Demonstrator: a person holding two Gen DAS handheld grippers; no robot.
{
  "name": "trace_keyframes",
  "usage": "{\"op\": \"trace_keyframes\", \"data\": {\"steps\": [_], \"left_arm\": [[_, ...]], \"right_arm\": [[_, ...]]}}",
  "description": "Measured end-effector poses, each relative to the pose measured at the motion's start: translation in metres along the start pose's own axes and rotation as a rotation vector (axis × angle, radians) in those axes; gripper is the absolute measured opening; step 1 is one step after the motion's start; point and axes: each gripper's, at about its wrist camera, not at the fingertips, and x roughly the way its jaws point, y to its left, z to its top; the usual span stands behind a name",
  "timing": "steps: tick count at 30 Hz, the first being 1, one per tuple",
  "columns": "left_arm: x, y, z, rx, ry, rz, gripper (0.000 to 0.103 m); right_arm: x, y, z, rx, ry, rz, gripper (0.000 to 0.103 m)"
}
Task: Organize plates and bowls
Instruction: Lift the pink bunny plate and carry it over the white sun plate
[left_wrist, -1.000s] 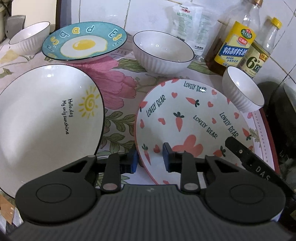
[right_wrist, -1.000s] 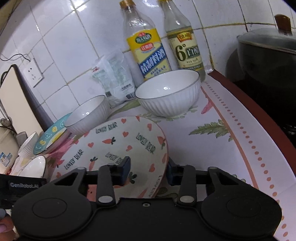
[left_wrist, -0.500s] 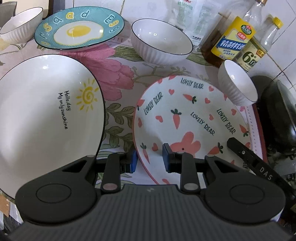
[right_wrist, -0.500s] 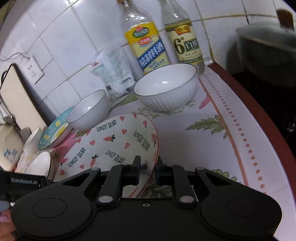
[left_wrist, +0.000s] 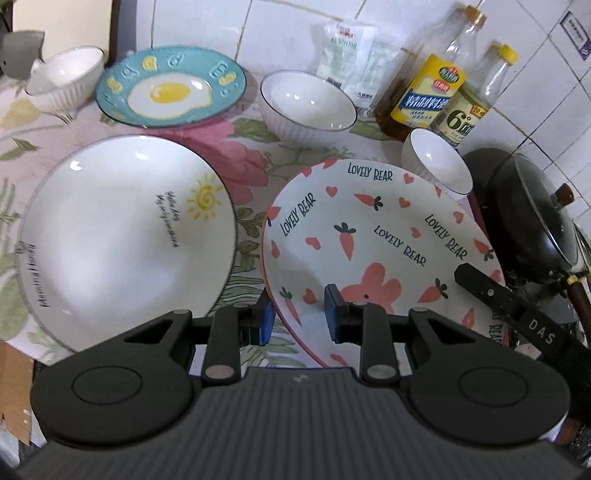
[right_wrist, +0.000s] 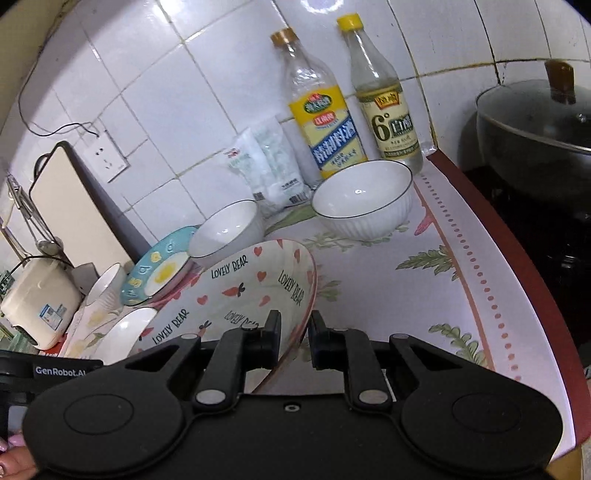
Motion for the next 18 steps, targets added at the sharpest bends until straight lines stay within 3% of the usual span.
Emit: {"op": "trace_keyframes", "data": {"steps": [9, 18], "left_arm": [[-0.053, 0.028, -0.004, 0.024, -0.021, 0.006, 0.026], [-0.088, 0.081, -0.005, -0.034, -0.045, 0.042, 0.026]], "right_arm": [[-0.027, 0.046, -0.006, -0.019, -0.013, 0.042, 0.021], [-0.018, 0.102, -0.016, -0.064, 0.018, 0.074, 0.021]]}}
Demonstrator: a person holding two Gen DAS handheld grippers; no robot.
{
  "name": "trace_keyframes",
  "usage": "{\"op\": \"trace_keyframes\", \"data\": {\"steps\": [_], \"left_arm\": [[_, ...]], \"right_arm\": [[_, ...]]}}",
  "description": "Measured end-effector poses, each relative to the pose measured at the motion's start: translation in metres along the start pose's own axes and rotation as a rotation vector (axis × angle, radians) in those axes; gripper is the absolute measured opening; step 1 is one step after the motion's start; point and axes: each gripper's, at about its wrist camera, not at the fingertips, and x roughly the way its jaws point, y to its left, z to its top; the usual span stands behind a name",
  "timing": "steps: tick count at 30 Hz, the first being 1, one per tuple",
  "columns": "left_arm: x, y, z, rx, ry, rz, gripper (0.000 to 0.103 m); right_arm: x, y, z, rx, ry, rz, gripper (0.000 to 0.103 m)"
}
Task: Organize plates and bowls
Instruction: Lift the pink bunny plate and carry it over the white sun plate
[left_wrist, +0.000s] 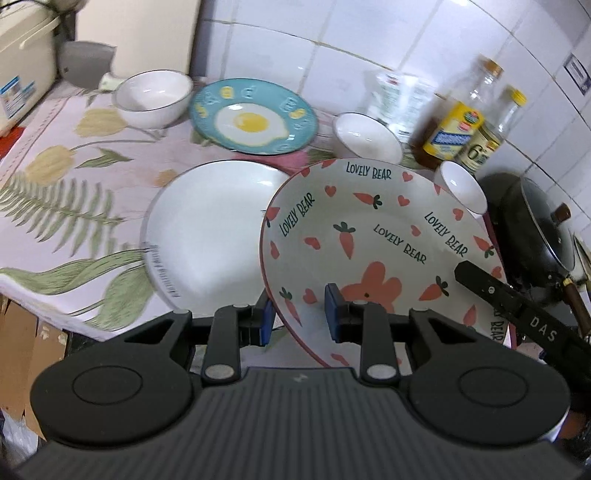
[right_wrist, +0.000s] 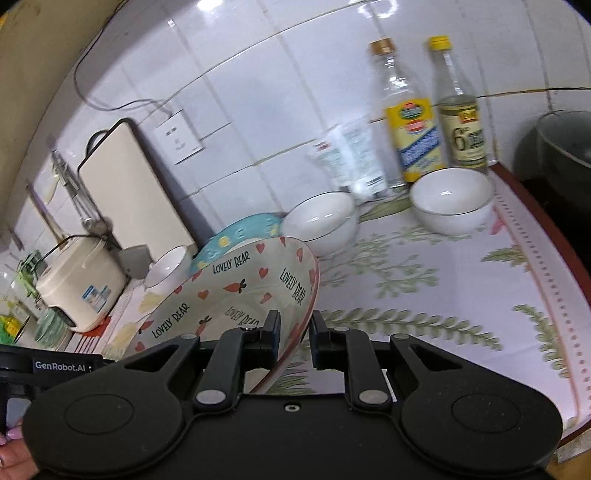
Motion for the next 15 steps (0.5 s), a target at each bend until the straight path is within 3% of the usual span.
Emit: {"op": "trace_keyframes", "data": {"steps": [10, 15], "left_arm": [[0.001, 0.056, -0.002, -0.087, 0.035, 0.029, 0.026], [0.015, 0.073, -0.003, -0.127, 0.073, 0.04, 0.026]], "right_arm": [[0.038, 0.045, -0.01, -0.074, 0.096, 0.022, 0.021], [0.054, 0.055, -0.013, -0.039, 0.153, -0.01, 0.021]]}}
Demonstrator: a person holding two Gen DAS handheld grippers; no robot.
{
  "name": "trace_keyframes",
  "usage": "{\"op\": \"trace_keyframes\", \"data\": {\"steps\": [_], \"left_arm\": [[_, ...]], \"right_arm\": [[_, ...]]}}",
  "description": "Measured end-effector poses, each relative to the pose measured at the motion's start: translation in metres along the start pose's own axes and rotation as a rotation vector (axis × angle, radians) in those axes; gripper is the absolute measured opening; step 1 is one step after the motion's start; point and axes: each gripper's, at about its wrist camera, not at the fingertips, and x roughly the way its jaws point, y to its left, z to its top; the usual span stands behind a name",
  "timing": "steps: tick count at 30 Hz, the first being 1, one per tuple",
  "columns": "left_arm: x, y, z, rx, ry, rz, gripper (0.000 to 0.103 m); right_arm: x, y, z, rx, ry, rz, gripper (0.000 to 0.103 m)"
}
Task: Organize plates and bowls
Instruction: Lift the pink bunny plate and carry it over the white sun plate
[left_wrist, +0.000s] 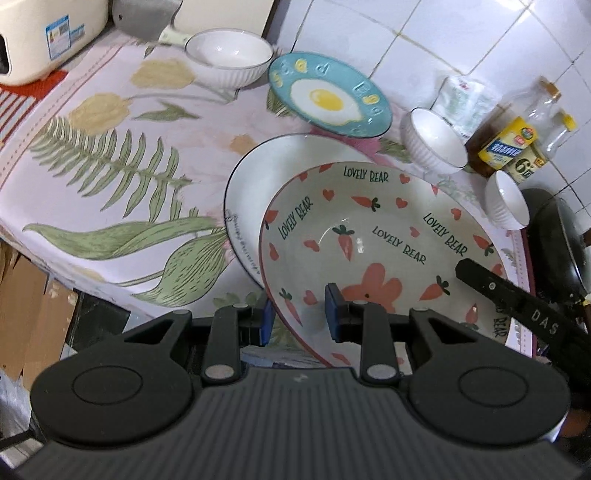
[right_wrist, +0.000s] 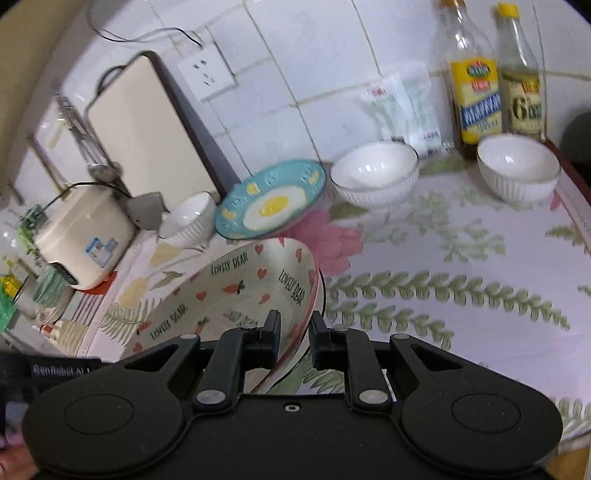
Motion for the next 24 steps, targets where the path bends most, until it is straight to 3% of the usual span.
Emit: {"op": "trace_keyframes", "data": {"steps": [14, 24], "left_arm": [[0.024, 0.018, 0.007, 0.032, 0.053, 0.036, 0.026], [0.031, 0.02, 0.013, 0.03, 0.068, 0.046, 0.026]], "right_arm": [[0.037, 0.01, -0.008, -0.018, 0.099, -0.054, 0.02], [0.048, 0.016, -0.007, -0.054, 0.116, -0.075, 0.021]]}}
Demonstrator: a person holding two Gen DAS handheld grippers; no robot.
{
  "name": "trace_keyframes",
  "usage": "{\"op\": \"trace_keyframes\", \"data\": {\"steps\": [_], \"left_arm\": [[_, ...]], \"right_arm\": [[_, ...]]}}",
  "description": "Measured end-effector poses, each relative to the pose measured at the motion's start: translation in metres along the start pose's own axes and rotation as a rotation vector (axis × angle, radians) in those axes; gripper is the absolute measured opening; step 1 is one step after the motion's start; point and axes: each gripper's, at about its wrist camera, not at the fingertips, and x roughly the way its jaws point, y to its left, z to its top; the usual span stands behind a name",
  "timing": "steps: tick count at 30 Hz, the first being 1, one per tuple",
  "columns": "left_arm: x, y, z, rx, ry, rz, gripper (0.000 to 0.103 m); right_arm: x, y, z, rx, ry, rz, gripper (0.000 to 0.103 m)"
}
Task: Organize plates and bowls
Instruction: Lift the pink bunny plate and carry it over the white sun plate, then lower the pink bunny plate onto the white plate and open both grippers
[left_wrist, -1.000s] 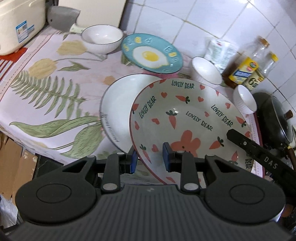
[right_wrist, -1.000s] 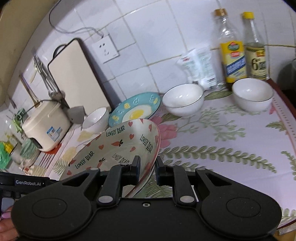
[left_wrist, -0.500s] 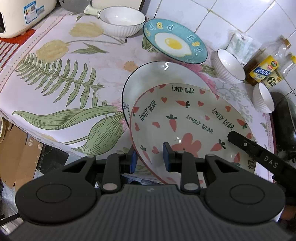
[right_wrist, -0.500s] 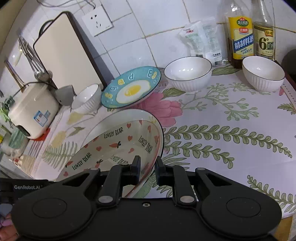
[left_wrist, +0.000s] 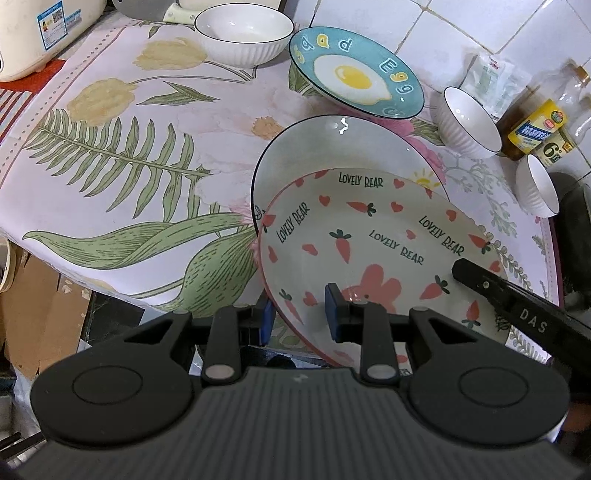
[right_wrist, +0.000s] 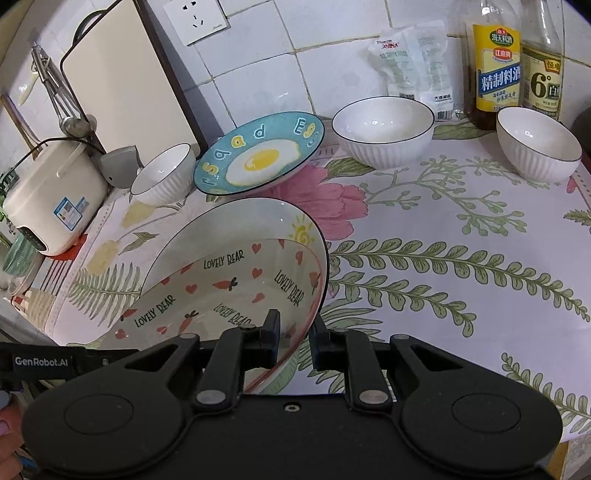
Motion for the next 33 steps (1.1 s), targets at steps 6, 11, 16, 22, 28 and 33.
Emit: {"op": "trace_keyframes", "data": {"steps": [6, 11, 16, 22, 28, 33], "left_arm": [[0.002, -0.001, 0.003, -0.005, 0.016, -0.004, 0.026], [0.006, 0.0, 0.006, -0.017, 0.028, -0.003, 0.026], [0.011, 0.002, 0.005, -0.034, 0.038, -0.008, 0.026], [0.015, -0.001, 0.003, -0.035, 0.039, -0.002, 0.026], [0.018, -0.003, 0.007, -0.04, 0.069, 0.009, 0.026], [0.022, -0.005, 0.015, -0.045, 0.096, 0.031, 0.026]], "right_arm": [[0.004, 0.009, 0.002, -0.086, -0.01, -0.044, 0.025], [0.008, 0.012, 0.001, -0.125, -0.026, -0.068, 0.027], [0.013, 0.011, -0.002, -0.134, -0.048, -0.057, 0.032], [0.018, 0.004, -0.009, -0.113, -0.085, -0.034, 0.032], [0.024, -0.002, -0.011, -0.098, -0.106, -0.013, 0.033], [0.029, -0.005, -0.009, -0.1, -0.102, -0.005, 0.036]]}}
